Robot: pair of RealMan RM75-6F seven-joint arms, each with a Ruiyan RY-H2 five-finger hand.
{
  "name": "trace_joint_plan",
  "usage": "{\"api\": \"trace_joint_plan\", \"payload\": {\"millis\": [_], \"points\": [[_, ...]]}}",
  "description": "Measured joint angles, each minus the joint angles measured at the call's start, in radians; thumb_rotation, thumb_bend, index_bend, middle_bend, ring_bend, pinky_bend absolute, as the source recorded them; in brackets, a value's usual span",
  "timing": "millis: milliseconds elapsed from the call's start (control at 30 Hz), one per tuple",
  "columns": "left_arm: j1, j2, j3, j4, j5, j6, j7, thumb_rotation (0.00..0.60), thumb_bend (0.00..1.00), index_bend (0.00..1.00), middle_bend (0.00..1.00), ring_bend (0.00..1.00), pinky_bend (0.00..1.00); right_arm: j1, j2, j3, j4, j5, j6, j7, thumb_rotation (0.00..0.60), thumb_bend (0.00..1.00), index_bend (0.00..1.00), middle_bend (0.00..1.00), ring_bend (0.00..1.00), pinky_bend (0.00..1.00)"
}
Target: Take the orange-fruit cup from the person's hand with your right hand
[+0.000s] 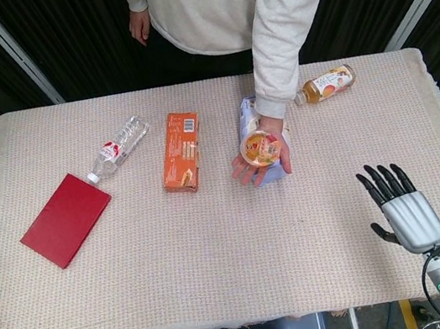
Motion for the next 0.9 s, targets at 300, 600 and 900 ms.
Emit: {"api": "trace_joint_plan", "payload": {"millis": [300, 600, 900], "points": [[0.002, 0.002, -0.001, -0.001, 0.003, 0.004, -0.003, 0.6, 0.15, 0.0, 0.0, 0.0, 0.0, 0.113, 0.026, 0.099, -0.181, 0.16, -0.14, -0.158, 0.6, 0.16, 0.1, 0.04, 0.0, 0.05], [0.0, -0.001, -0.003, 0.005, -0.01, -0.002, -0.005, 0.6, 0.15, 0.0, 0.0, 0.0, 0.0, 0.317, -0.005, 0.257, -0.268, 0.525, -0.265, -0.355, 0.6, 0.17, 0.17, 0.1, 0.02, 0.14], [-0.007, -0.005, -0.003, 0.007, -0.016, -0.015, 0.006, 0.6, 0.15, 0.0, 0.0, 0.0, 0.0, 0.538, -0.122, 0.361, -0.233, 0.856, -0.257, -0.534, 0.6, 0.18, 0.18, 0.11, 0.03, 0.14]]}}
